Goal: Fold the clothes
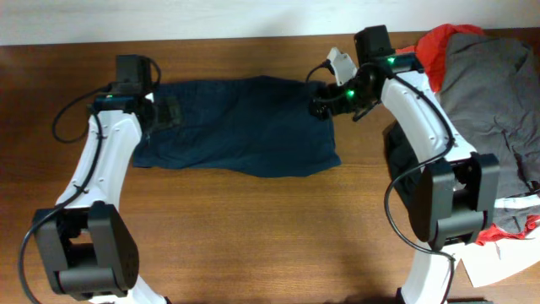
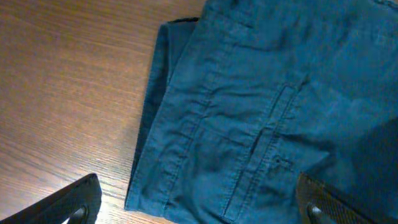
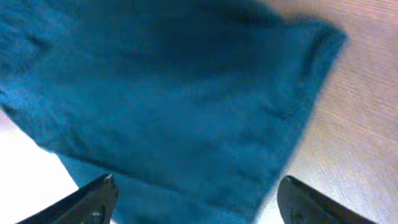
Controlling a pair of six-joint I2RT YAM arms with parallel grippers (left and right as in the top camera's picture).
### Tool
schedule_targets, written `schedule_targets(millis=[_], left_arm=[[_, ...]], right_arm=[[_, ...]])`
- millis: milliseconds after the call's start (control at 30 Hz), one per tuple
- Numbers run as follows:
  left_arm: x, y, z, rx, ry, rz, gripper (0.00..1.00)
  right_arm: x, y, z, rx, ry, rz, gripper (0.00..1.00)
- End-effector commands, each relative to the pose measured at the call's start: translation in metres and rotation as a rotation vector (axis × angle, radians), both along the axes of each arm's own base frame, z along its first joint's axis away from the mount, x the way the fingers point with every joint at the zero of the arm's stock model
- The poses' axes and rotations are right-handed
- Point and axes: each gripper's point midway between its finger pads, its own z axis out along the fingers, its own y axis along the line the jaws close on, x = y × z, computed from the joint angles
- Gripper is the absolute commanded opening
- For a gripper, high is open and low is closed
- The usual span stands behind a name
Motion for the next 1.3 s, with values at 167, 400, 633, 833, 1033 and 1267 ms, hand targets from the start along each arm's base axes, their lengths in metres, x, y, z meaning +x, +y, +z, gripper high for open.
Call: schedule_targets(millis=[167, 400, 633, 833, 1033, 1267], left_arm=[[0.010, -0.005, -0.006, -0.085, -0.014, -0.083, 0.99], [0.008, 0.012, -0.036, -0.082, 0.053, -0.070, 0.99], [0.000, 0.060, -0.041, -0.166, 0.045, 0.036, 0.75], [0.004, 0.067, -0.038, -0.194, 0.010, 0.045, 0.34], [0.021, 0.071, -0.030, -0.176, -0.065, 0.036, 0.21], [0.038, 0.041, -0.033, -0.260, -0.125, -0.219, 0.25]], right_arm=[[0.001, 0.046, -0.001, 0.007, -0.043, 0.037, 0.84], [-0.014, 0.008, -0.012, -0.001, 0.092, -0.039, 0.88], [0.001, 0.020, -0.023, 0.037, 0.092, -0.091, 0.11], [0.002, 0.020, -0.081, 0.017, 0.195, -0.113, 0.04], [0.013, 0.006, -0.114, -0.009, 0.206, -0.146, 0.04], [0.018, 0.001, -0.129, -0.008, 0.211, -0.158, 0.04]])
